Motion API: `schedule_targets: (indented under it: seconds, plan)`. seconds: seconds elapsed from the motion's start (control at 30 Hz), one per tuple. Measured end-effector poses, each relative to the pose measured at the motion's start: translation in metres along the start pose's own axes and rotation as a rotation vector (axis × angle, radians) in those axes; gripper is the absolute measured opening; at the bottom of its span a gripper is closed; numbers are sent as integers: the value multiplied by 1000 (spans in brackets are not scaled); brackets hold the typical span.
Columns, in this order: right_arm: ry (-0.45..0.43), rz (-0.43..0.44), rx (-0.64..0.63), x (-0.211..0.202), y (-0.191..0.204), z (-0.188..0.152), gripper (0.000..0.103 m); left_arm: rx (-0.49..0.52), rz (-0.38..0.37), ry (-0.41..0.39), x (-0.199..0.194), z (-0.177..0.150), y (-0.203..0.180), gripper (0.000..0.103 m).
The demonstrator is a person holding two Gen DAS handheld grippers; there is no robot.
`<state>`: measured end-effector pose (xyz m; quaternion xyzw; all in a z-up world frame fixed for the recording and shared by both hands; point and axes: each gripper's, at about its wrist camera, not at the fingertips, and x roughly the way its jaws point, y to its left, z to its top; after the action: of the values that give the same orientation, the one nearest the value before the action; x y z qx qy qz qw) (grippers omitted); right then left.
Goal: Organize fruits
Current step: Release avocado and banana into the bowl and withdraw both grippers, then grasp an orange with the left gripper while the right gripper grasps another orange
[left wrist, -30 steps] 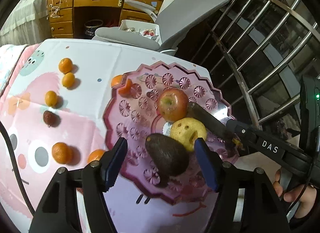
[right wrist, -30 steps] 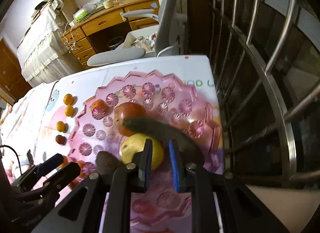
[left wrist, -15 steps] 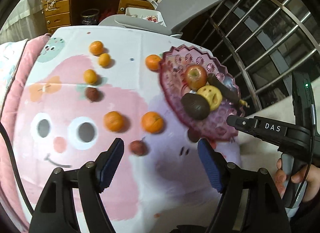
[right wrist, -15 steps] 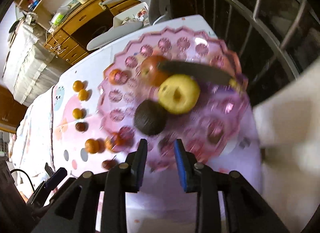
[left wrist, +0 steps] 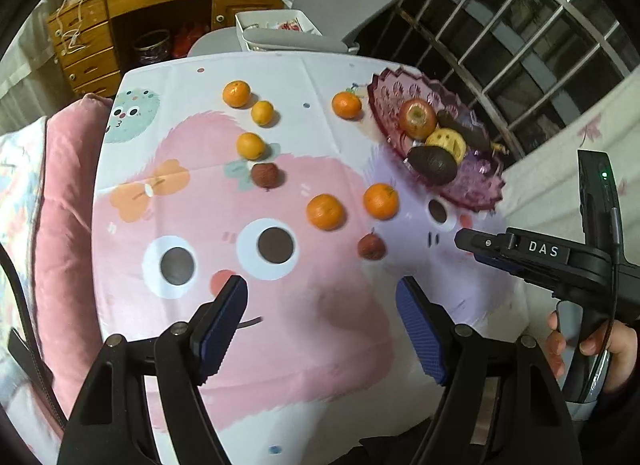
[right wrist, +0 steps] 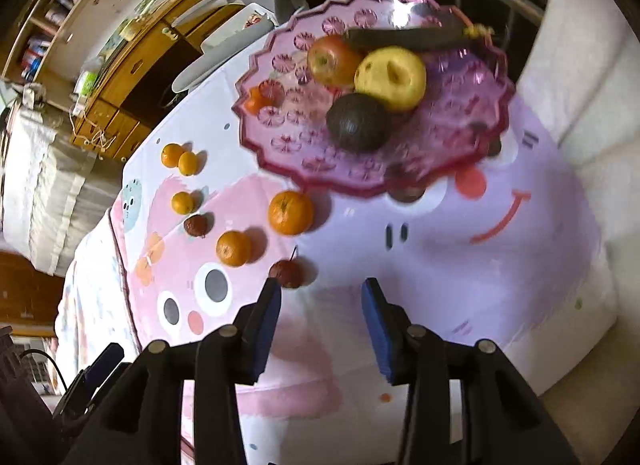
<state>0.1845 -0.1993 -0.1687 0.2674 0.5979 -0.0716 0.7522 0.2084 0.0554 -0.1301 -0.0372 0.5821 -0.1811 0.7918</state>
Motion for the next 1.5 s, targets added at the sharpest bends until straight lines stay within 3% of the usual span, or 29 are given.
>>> schedule_targets:
  seconds: [0.17,0.33,0.5,0.67,0.83,0.93,1.27,1.5]
  plan:
    - [-2,7,17,8,6,-21,46,32,0,32,4,4,5,81]
    - [-39,14,-54,10,8,-33,50,52,-9,48,12,12,0,85]
    - [-127,33,-144,13,13,-34,56,52,10,70,26,24,-5,88]
    - [-193,31,-248,26,19,-29,59,39,10,144,49,35,-9,91]
    - [-244,1,-330,43,21,-23,60,59,39,187,80,49,-11,91]
    - [-257,13,-369,57,19,-15,60,20,50,193,98,56,-5,91]
    - [-277,15,-396,89,14,-2,60,10,63,259,158,73,-2,90]
    - [-297,18,-489,103,22,-2,60,23,43,287,181,75,-4,78]
